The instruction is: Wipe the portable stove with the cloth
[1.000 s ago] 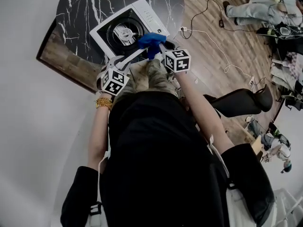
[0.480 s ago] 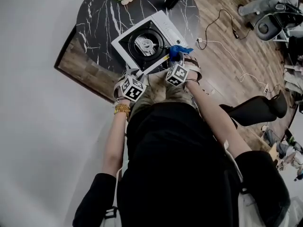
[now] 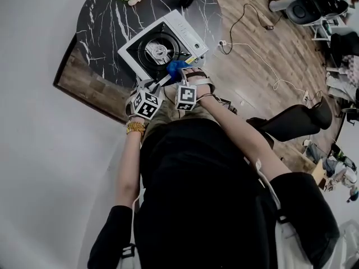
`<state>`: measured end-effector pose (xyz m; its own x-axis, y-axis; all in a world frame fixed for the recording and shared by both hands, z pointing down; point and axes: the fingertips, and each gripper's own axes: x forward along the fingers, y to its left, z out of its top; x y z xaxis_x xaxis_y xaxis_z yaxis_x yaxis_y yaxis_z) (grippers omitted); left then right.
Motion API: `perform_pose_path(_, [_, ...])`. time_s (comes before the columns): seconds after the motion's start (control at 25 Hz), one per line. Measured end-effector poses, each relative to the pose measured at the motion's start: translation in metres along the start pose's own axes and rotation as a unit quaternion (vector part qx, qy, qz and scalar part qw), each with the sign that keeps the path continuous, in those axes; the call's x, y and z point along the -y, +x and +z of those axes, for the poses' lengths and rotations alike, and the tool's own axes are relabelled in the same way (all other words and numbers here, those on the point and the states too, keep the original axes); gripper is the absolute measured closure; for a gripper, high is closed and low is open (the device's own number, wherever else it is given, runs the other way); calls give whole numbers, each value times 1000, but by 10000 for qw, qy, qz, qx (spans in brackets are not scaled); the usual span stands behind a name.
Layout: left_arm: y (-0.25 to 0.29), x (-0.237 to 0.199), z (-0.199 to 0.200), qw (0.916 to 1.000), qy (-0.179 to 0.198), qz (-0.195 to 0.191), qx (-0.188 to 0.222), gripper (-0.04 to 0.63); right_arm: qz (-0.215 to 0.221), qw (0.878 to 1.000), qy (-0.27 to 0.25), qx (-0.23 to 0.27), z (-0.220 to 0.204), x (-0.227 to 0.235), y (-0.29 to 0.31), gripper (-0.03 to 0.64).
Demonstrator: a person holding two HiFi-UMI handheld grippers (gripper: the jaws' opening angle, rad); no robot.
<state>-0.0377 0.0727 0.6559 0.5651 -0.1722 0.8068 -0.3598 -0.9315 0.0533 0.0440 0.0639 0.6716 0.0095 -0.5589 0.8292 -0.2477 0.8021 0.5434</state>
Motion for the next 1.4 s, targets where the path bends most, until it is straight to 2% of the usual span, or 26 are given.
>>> perform_pose_path(0.08, [0, 2, 0, 10000, -43, 22, 12, 512, 386, 9983, 56, 434, 29, -17, -6, 600])
perform_pose_path(0.16, [3, 4, 5, 9998, -164, 47, 86, 514, 1081, 9864, 829, 920, 48, -25, -13, 600])
perform_pose_path(0.2, [3, 3, 7, 9997, -228, 70, 110, 515, 1517, 9706, 1467, 1161, 55, -24, -16, 598])
perform_pose_path(0.24, [3, 2, 7, 9995, -275, 97, 106, 518, 1917, 9467, 2170, 1408, 60, -19, -20, 598])
perform_pose_path(0.32, [2, 1, 6, 9995, -300, 128, 9, 520, 2333, 8876, 3430, 2002, 61, 3, -29, 598])
perform_pose_path(0.36, [1, 2, 6, 9995, -276, 130, -74, 520, 2293, 8620, 3886, 2309, 56, 19, -36, 598])
perform_pose_path(0.4, [0, 2, 7, 9995, -233, 141, -148, 518, 2116, 8449, 4195, 2555, 47, 38, -44, 598])
perform_pose_path(0.44, [-2, 2, 9, 9995, -195, 176, -173, 518, 1853, 8373, 4369, 2715, 34, 58, -52, 598])
perform_pose_path(0.48, [-5, 1, 14, 9994, -192, 239, -133, 518, 1541, 8374, 4436, 2798, 18, 79, -60, 598])
perform_pose_path(0.52, [-8, -1, 21, 9992, -238, 315, -58, 518, 1201, 8436, 4412, 2815, 0, 100, -67, 598])
perform_pose_path(0.56, [-9, -4, 28, 9988, -316, 383, 6, 518, 853, 8557, 4293, 2759, -19, 121, -72, 598])
perform_pose_path(0.64, [-7, -7, 37, 9978, -468, 464, 0, 518, 213, 8968, 3733, 2367, -58, 155, -73, 598])
perform_pose_path(0.72, [0, -10, 40, 9968, -563, 563, -114, 517, -195, 9457, 2820, 1604, -94, 173, -62, 598])
perform_pose_path(0.76, [4, -13, 40, 9959, -622, 627, -178, 517, -229, 9658, 2283, 1211, -107, 173, -52, 598])
perform_pose_path(0.8, [7, -15, 39, 9949, -703, 671, -257, 517, -114, 9805, 1737, 911, -116, 167, -39, 598])
perform_pose_path(0.84, [11, -18, 37, 9938, -798, 685, -361, 517, 138, 9896, 1231, 728, -119, 155, -25, 598])
perform_pose_path(0.88, [15, -19, 34, 9925, -892, 681, -487, 517, 478, 9935, 807, 647, -118, 139, -11, 598])
perform_pose_path(0.96, [20, -19, 30, 9894, -1060, 691, -715, 517, 1167, 9908, 249, 645, -108, 104, 14, 598])
perform_pose_path(1.0, [22, -19, 28, 9877, -1133, 725, -796, 518, 1404, 9879, 90, 660, -102, 90, 24, 598])
perform_pose_path(1.08, [24, -21, 28, 9844, -1224, 838, -950, 543, 1597, 9850, 7, 658, -91, 80, 39, 598])
perform_pose_path(1.16, [26, -24, 28, 9810, -1303, 920, -1100, 551, 1719, 9827, 280, 632, -81, 90, 48, 598])
perform_pose_path(1.24, [26, -25, 28, 9775, -1437, 940, -1224, 557, 1982, 9747, 784, 670, -71, 104, 54, 598])
perform_pose_path(1.4, [24, -29, 28, 9699, -1841, 1073, -1178, 566, 2383, 9588, 1317, 812, -52, 138, 74, 598])
